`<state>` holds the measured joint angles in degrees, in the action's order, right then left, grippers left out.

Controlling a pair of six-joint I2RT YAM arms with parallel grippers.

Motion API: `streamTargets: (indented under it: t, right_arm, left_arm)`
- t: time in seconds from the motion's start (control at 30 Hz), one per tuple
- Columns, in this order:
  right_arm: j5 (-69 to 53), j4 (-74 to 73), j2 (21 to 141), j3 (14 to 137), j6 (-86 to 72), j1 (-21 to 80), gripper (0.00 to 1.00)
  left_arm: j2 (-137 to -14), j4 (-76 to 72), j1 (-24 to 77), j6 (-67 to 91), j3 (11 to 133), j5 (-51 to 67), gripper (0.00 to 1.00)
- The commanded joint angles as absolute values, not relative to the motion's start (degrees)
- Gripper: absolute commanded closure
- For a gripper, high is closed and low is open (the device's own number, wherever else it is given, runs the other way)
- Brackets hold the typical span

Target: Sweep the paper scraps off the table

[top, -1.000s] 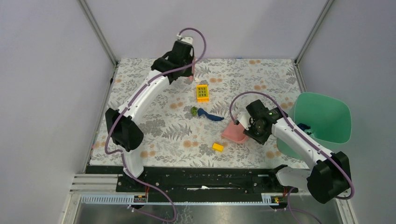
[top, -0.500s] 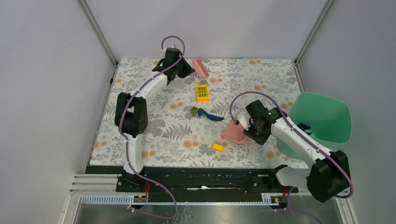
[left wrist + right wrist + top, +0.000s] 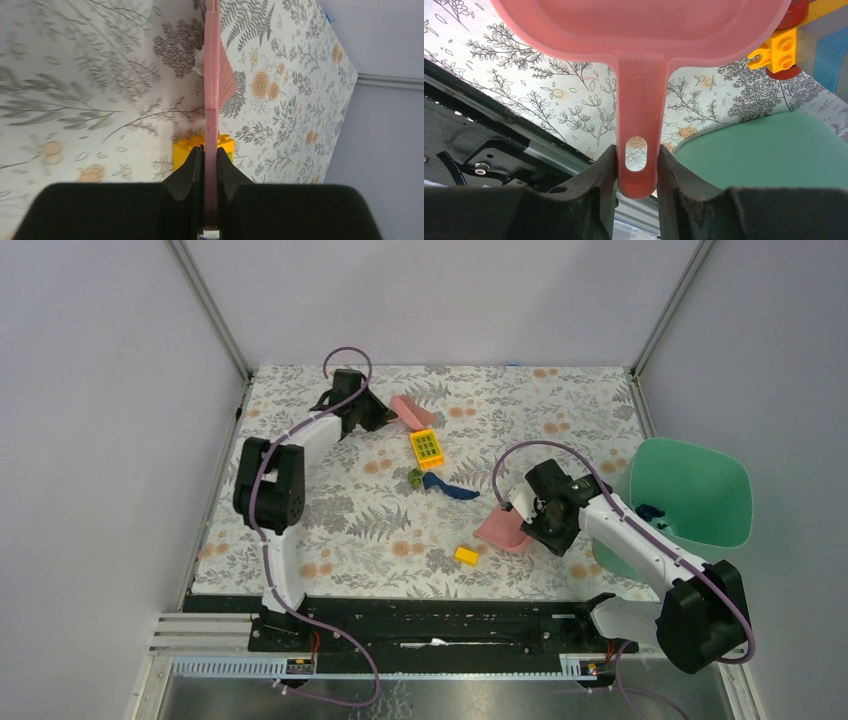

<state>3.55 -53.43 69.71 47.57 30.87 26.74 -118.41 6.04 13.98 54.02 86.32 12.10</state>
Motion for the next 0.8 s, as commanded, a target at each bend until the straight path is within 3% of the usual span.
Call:
streamTargets:
  t: [0.0, 0.43, 0.6, 0.77]
  right_arm:
    - [2.3, -52.6, 68.9, 47.1, 29.7, 27.2, 1.00]
    - [4.6, -54.3, 70.2, 51.0, 32.5, 27.2, 1.00]
    - [5.5, -54.6, 73.0, 54.3, 34.2, 27.2, 1.00]
    - [6.1, -54.8, 74.7, 57.0, 35.3, 27.2, 1.00]
  left_arm:
    - [-110.9, 5.5, 11.0, 52.1, 82.2, 11.0, 1.00]
    - [-90.1, 20.7, 5.5, 41.9, 63.2, 7.5, 1.00]
    - [-80.8, 26.2, 5.3, 39.2, 57.7, 15.0, 1.00]
    - [-72.5, 34.9, 5.4, 35.4, 60.1, 24.3, 1.00]
